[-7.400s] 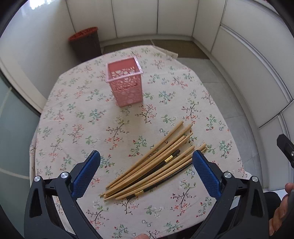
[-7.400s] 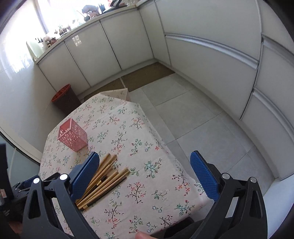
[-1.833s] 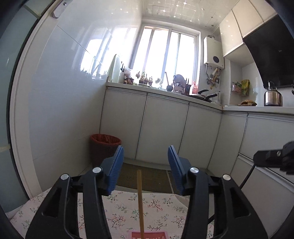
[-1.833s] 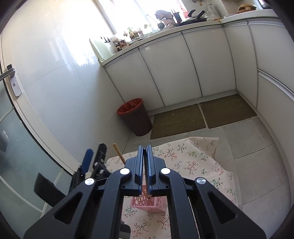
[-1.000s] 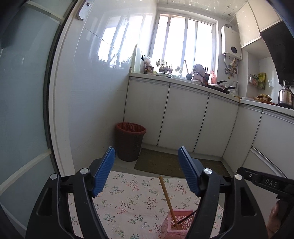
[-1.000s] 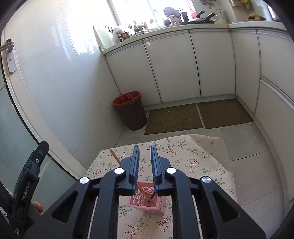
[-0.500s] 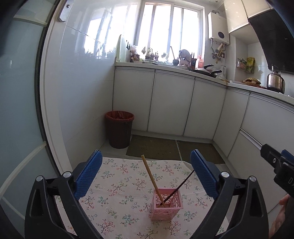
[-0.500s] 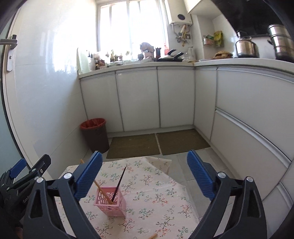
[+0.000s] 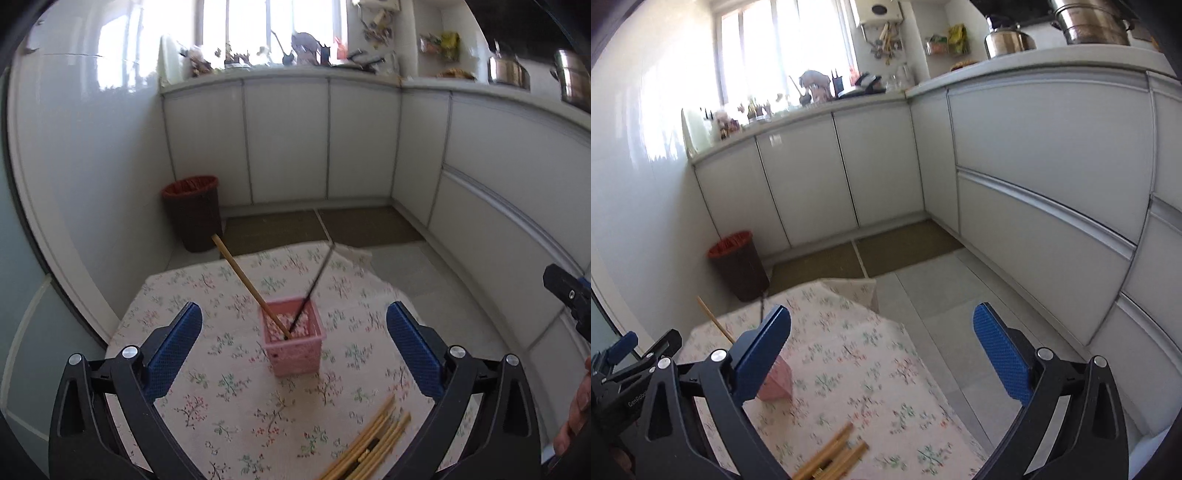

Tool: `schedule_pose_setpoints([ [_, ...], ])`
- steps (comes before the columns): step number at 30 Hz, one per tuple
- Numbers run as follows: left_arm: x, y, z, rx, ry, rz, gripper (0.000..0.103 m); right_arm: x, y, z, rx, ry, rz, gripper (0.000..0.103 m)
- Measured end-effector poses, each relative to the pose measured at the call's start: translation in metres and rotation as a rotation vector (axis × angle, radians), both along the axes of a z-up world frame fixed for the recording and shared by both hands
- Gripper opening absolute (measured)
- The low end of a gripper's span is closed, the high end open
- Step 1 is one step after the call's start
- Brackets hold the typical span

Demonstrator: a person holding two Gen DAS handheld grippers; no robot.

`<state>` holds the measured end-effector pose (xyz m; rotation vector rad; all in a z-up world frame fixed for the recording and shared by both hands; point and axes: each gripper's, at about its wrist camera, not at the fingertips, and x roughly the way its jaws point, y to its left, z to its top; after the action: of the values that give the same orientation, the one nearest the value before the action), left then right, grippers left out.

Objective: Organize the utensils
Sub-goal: 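Move the left tool back to the chopstick pile and grasp a chopstick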

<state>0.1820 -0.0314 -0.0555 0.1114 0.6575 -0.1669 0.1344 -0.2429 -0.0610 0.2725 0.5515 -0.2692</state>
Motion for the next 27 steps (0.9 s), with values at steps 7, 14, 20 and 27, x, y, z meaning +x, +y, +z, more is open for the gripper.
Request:
schedule_pose_setpoints([
  [7, 0.03, -0.063, -0.089, 0.21, 0.358, -0.22, 0.096, 0.002, -0.033, -0.069, 0.23, 0.313, 0.008, 0.096],
  [14, 0.069, -0.102, -0.151, 0.188, 0.612, -0.26, 0.095, 0.004, -0.079, -0.135, 0.553, 0.519, -0.085, 0.096],
  [20, 0.093, -0.116, -0.2, 0.204, 0.759, -0.224, 0.056, 0.009, -0.081, -0.158, 0.627, 0.582, -0.086, 0.095],
  [27, 0.096, -0.119, -0.207, 0.214, 0.747, -0.243, 0.044, 0.014, -0.075, -0.166, 0.656, 0.624, -0.067, 0.095],
])
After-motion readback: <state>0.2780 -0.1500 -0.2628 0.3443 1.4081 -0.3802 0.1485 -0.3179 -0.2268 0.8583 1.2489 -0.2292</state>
